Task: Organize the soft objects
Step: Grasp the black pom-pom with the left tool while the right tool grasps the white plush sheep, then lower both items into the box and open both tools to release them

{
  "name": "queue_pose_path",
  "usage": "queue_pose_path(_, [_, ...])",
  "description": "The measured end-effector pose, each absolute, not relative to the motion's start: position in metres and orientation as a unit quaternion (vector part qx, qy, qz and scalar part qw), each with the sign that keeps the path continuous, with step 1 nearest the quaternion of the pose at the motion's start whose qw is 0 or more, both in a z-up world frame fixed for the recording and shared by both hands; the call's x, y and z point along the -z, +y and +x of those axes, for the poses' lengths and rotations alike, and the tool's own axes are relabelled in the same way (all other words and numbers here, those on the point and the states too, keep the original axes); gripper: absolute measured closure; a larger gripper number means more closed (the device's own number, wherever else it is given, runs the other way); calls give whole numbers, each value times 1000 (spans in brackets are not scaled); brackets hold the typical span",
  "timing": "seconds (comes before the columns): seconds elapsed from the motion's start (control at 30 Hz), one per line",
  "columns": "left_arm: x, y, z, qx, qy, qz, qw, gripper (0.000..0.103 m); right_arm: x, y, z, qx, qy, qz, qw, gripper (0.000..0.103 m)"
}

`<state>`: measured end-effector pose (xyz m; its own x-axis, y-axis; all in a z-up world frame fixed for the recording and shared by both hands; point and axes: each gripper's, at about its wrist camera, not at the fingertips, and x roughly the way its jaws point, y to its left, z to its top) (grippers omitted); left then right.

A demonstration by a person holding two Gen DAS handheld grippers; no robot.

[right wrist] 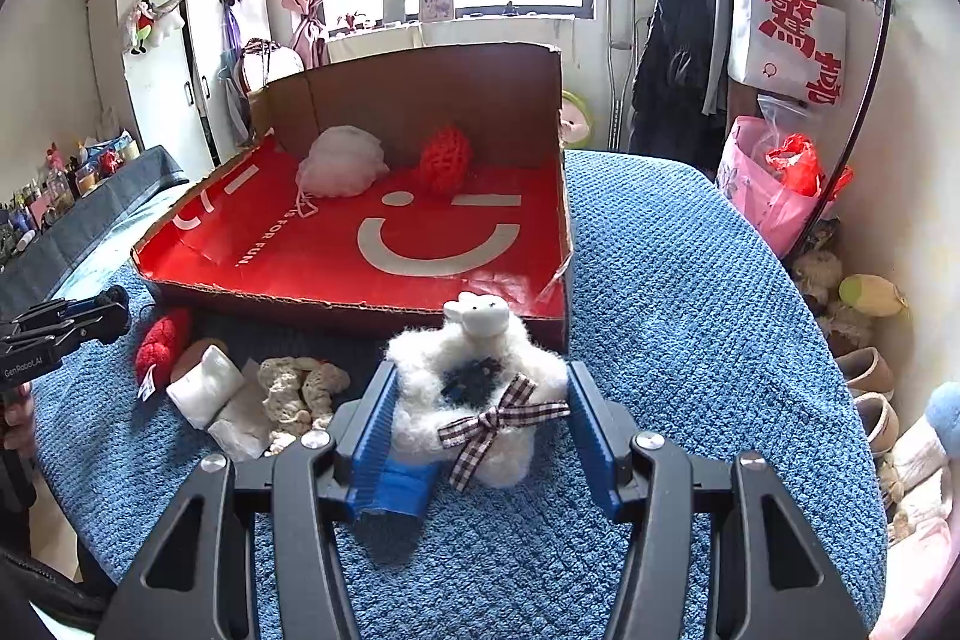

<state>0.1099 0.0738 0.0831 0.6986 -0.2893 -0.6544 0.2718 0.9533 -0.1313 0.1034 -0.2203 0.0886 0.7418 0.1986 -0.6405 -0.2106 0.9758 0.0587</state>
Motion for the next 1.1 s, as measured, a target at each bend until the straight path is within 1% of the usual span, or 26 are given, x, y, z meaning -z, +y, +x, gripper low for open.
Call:
queue_pose_path(0.17, [-85, 73, 111, 153, 354, -17, 922, 73, -89, -219, 103, -115, 344, -4, 932, 46])
queue_pose_path(0.3, [-97, 72, 119, 149, 343, -8, 927, 73, -100, -215, 109, -123, 333, -7, 935, 46])
queue_pose_path(0.43, [-114, 70, 143, 146, 333, 15, 931, 73, -116, -205, 130, -130, 321, -26, 938, 46])
queue_pose_path(0.53, [-122, 67, 173, 151, 344, 24, 926, 73, -126, -197, 159, -140, 329, -39, 933, 46])
queue_pose_path(0.73, [-123, 55, 236, 141, 381, 63, 912, 73, -131, -168, 233, -145, 385, -80, 908, 46])
queue_pose_path(0.9, [-113, 41, 273, 139, 414, 93, 895, 73, -116, -149, 288, -135, 441, -106, 881, 46])
queue_pose_path(1.1, [-99, 35, 306, 129, 455, 115, 873, 73, -96, -141, 331, -121, 497, -122, 851, 46])
